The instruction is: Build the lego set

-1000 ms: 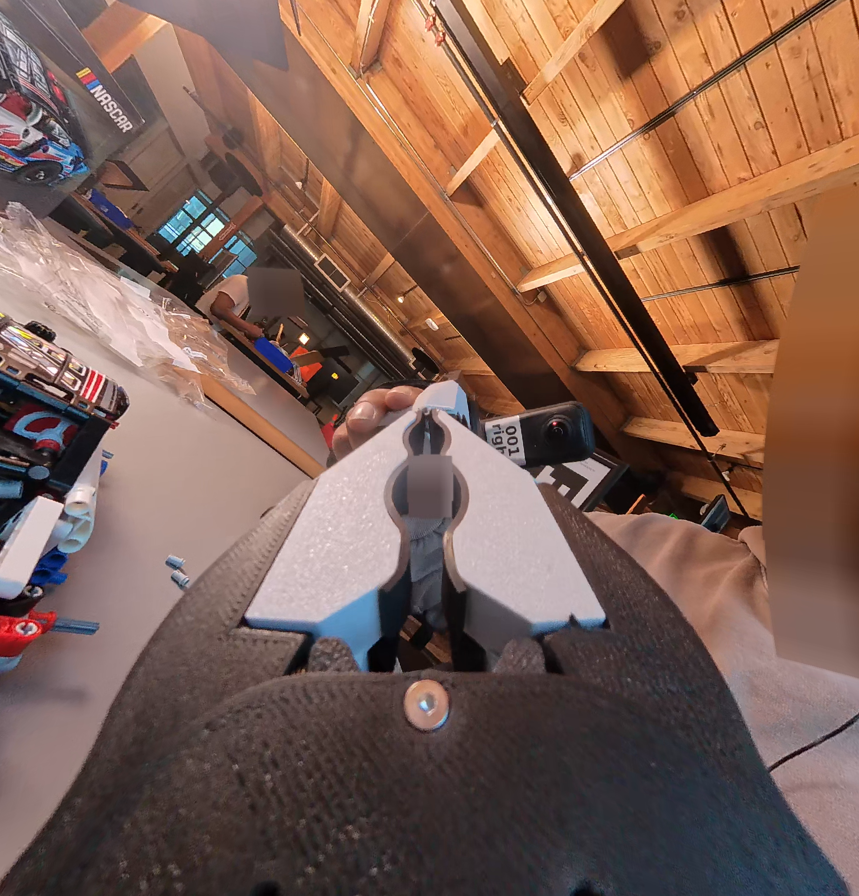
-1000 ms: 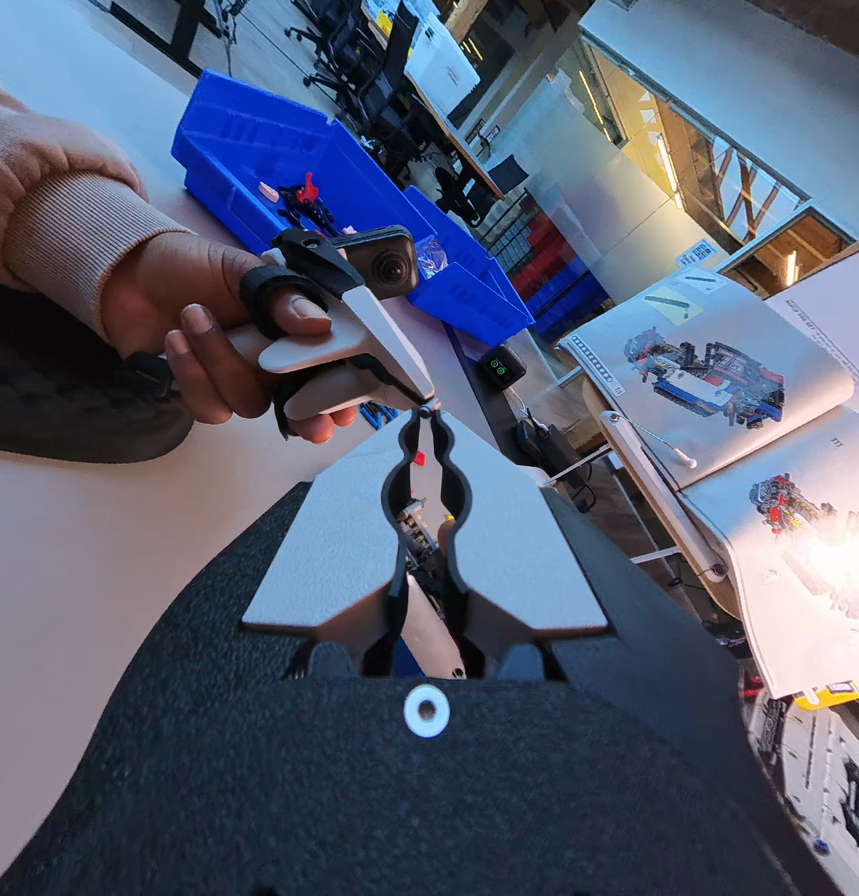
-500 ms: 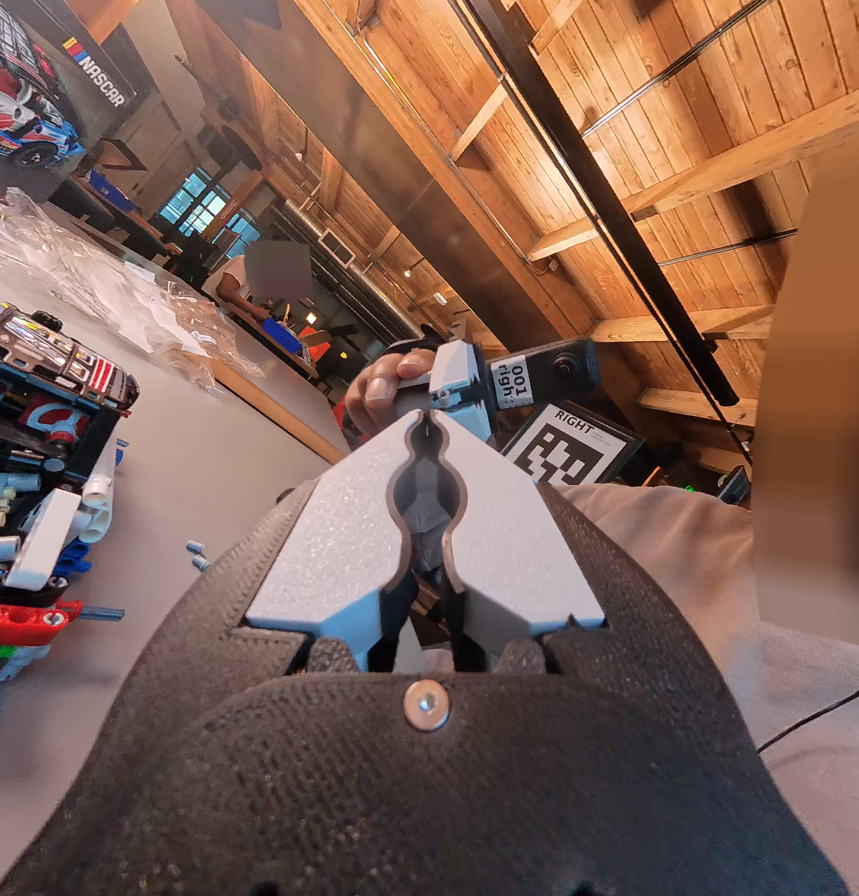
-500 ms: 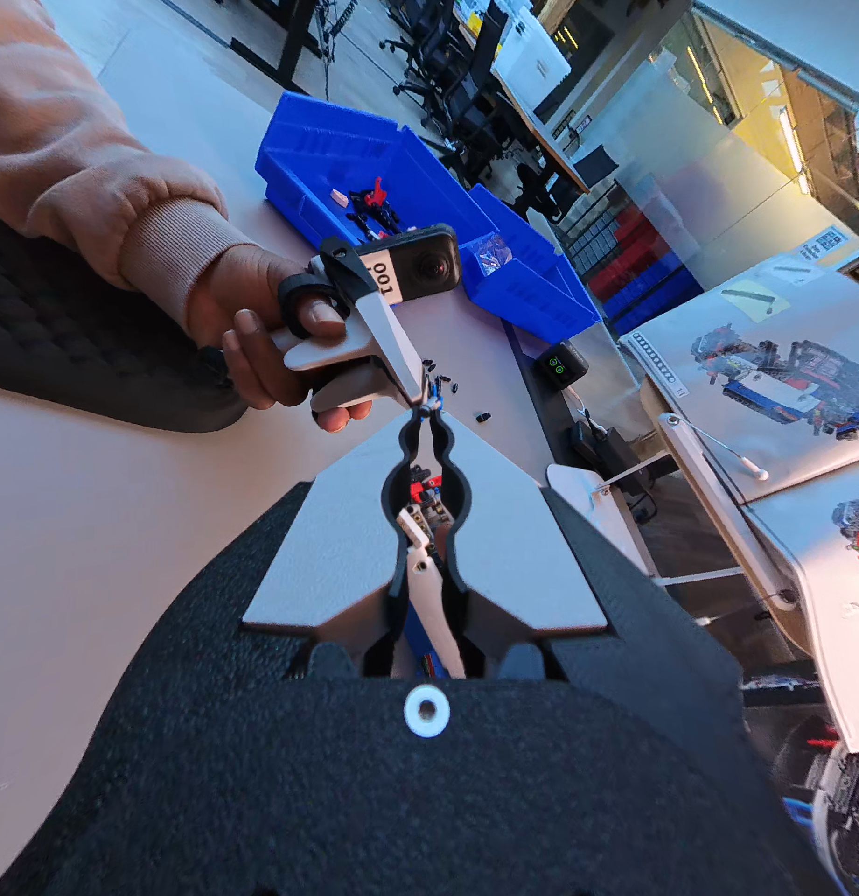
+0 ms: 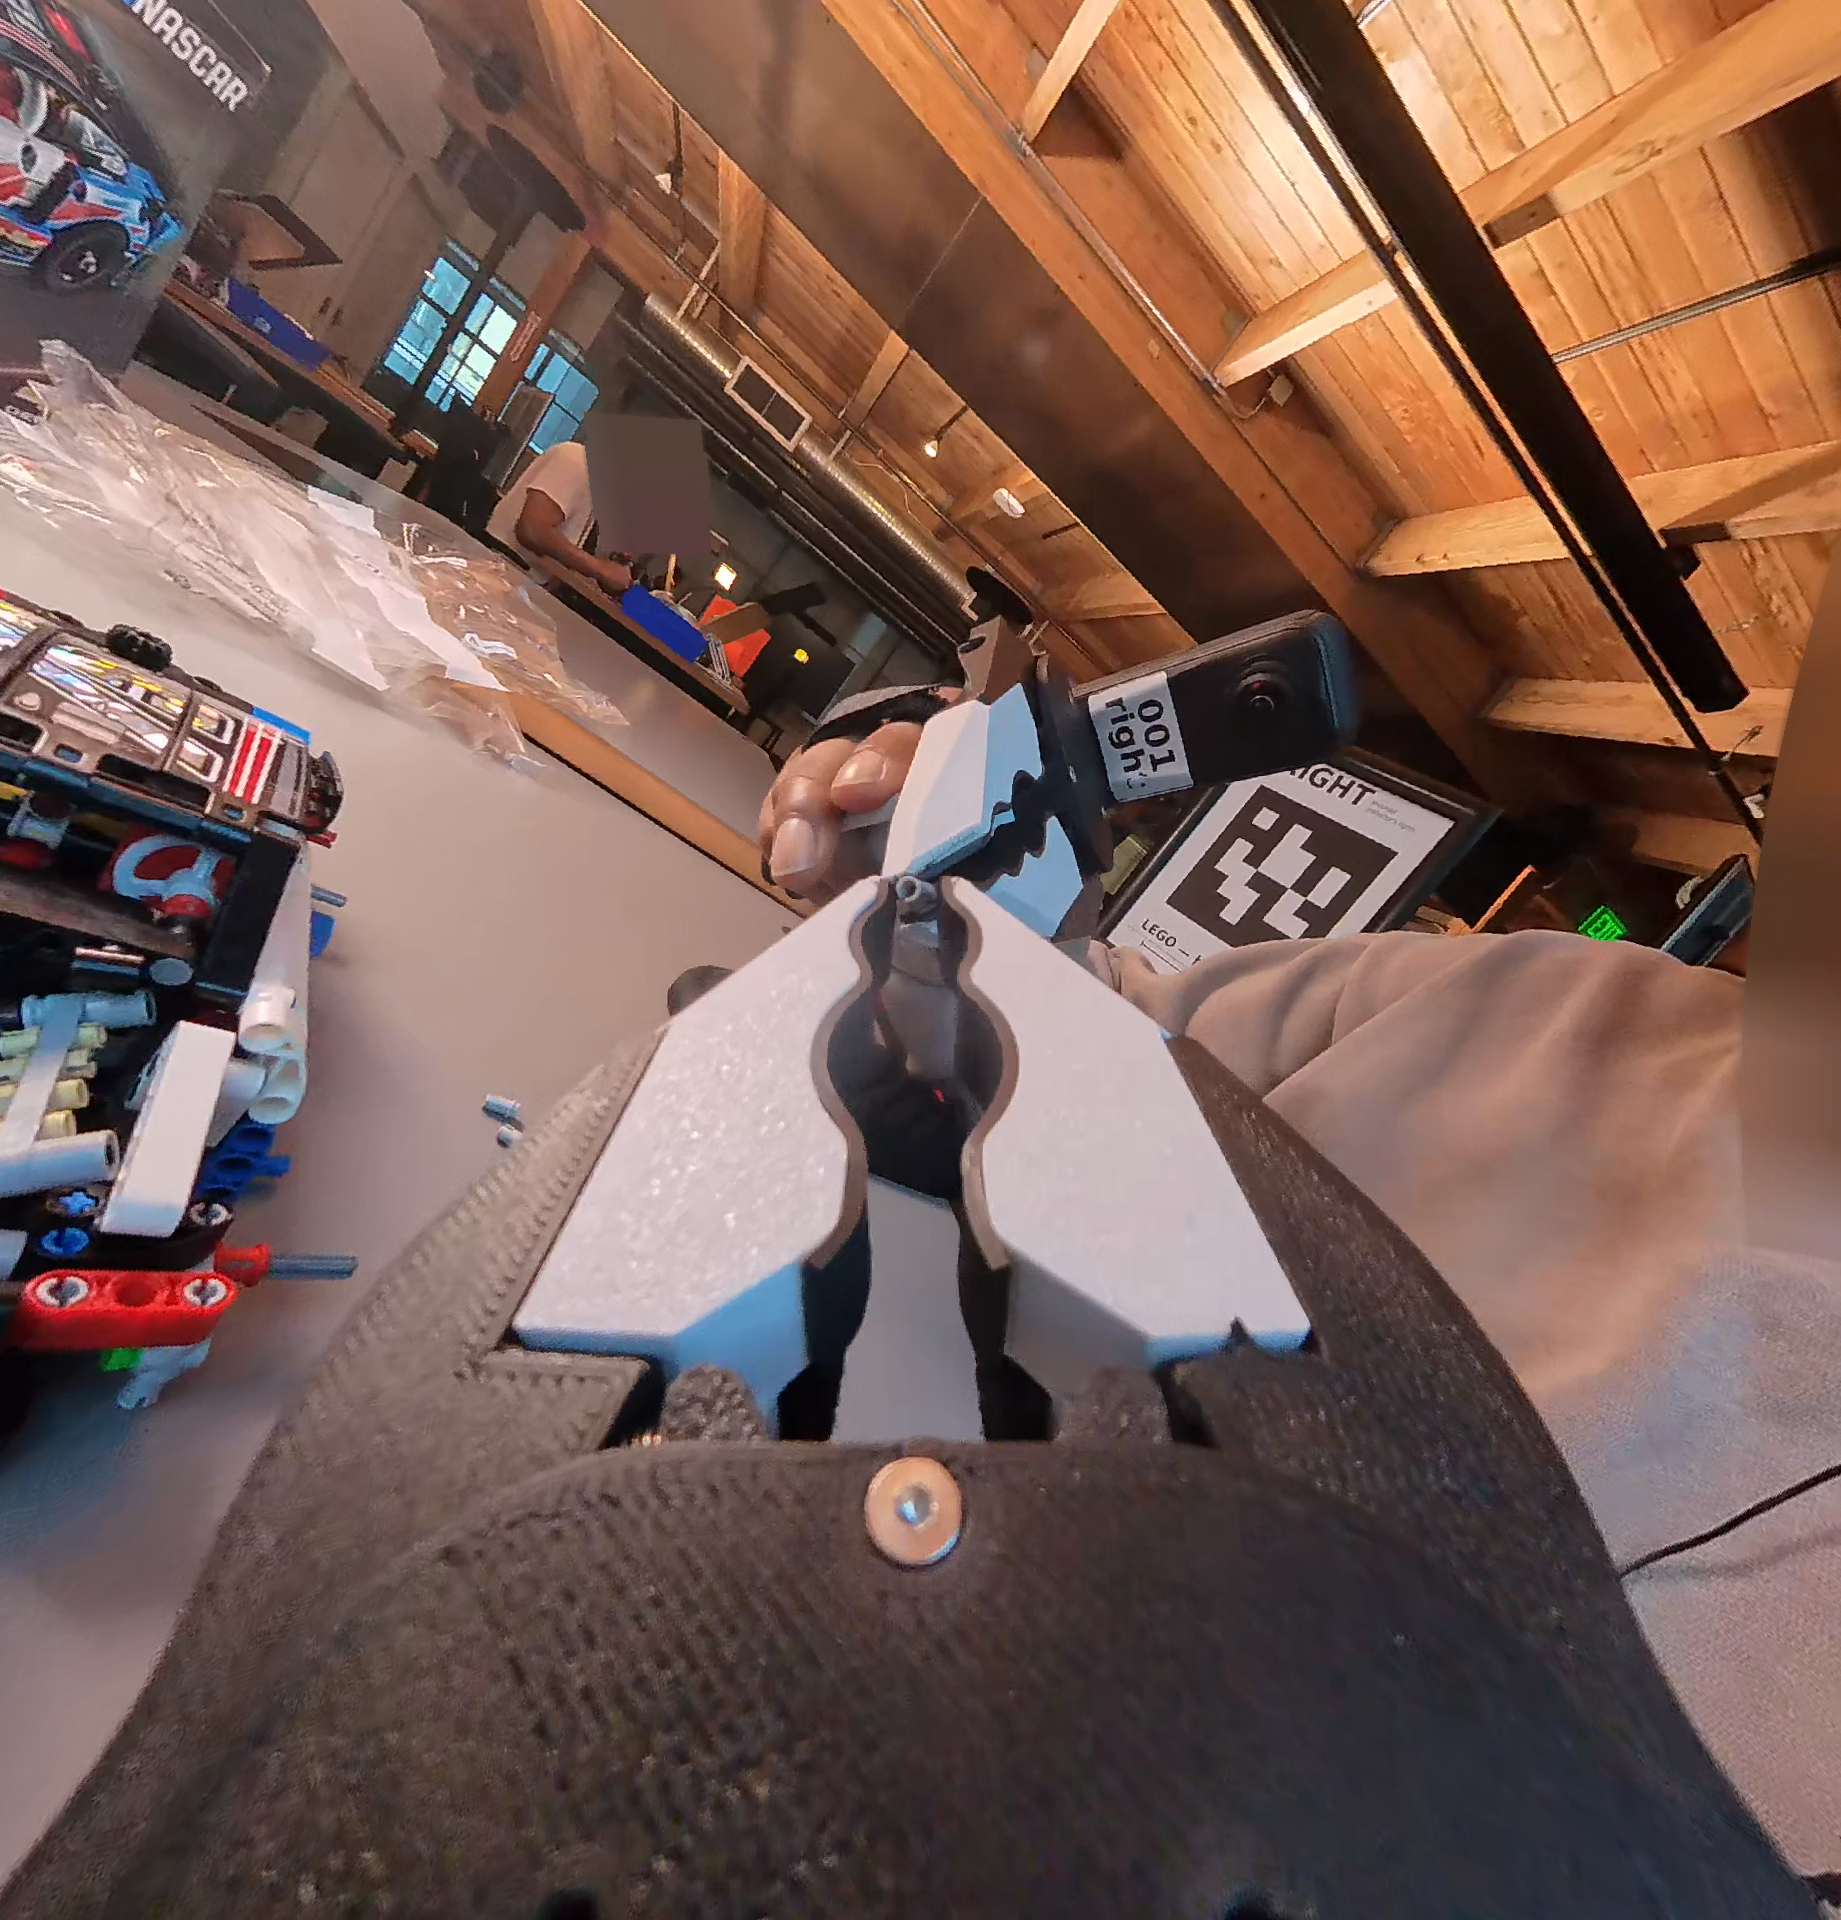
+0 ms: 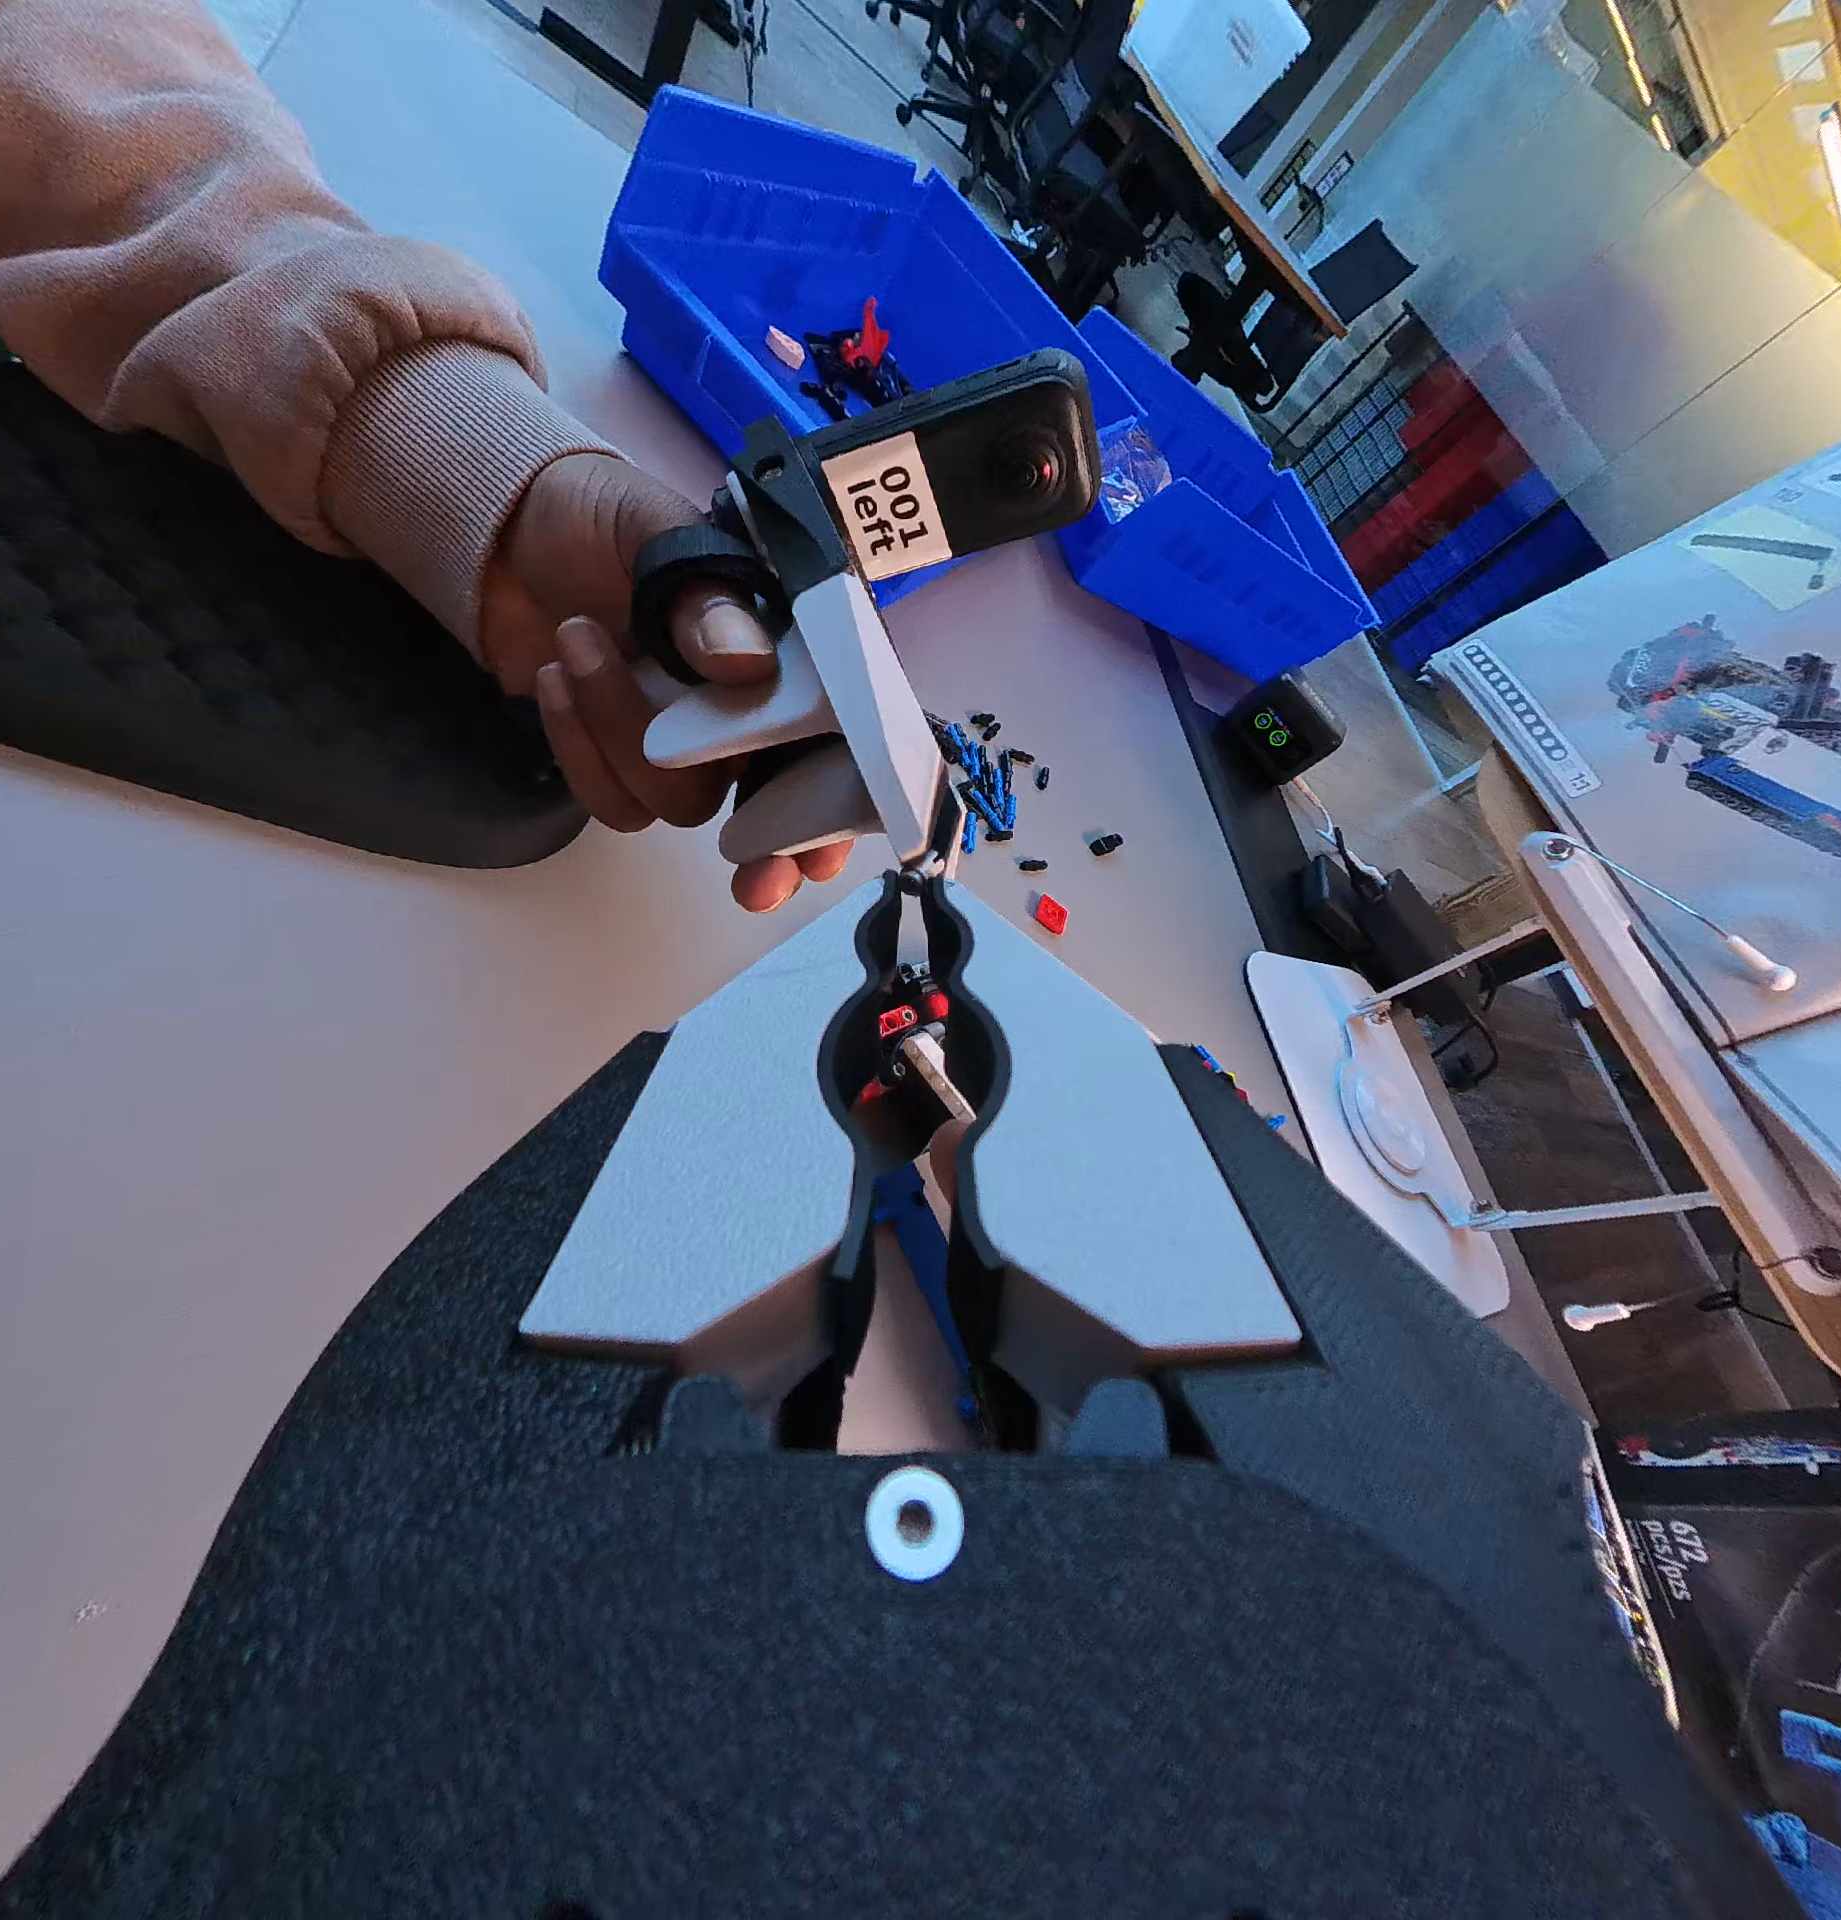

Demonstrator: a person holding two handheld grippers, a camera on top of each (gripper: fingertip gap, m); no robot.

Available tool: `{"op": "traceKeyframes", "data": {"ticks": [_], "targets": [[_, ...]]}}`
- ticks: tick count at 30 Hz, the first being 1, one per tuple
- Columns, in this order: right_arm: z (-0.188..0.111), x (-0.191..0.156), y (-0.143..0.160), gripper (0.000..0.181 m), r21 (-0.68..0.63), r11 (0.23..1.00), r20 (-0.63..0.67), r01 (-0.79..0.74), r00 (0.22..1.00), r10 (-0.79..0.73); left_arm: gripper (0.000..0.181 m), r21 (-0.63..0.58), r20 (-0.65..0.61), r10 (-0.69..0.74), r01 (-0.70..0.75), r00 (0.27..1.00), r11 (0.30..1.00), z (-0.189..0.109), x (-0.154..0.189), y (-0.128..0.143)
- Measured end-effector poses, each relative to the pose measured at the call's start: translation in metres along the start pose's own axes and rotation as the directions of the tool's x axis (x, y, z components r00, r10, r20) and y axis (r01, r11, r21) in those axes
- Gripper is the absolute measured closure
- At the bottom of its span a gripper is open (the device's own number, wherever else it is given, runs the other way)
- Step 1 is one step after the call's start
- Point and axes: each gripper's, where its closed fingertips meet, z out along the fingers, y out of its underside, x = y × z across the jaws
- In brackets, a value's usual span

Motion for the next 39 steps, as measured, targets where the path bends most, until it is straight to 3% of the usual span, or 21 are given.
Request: {"op": "traceKeyframes", "data": {"ticks": [10,24,39], "targets": [[-0.002,-0.005,0.0,0.178,-0.009,1.0,0.036,0.012,0.999,-0.012,0.178,-0.023,-0.018,-0.006,0.005,1.0,1.0,0.001,0.003,0.004],[0.006,0.01,-0.009,0.174,0.075,0.997,-0.188,0.014,0.982,0.0,0.179,0.094,-0.047,-0.117,0.121,0.992,0.988,-0.005,0.003,-0.01],[0.006,0.012,-0.016,0.178,0.04,0.989,-0.216,0.144,0.967,-0.132,0.178,0.129,-0.084,-0.183,0.193,0.979,0.973,-0.004,0.007,-0.013]]}}
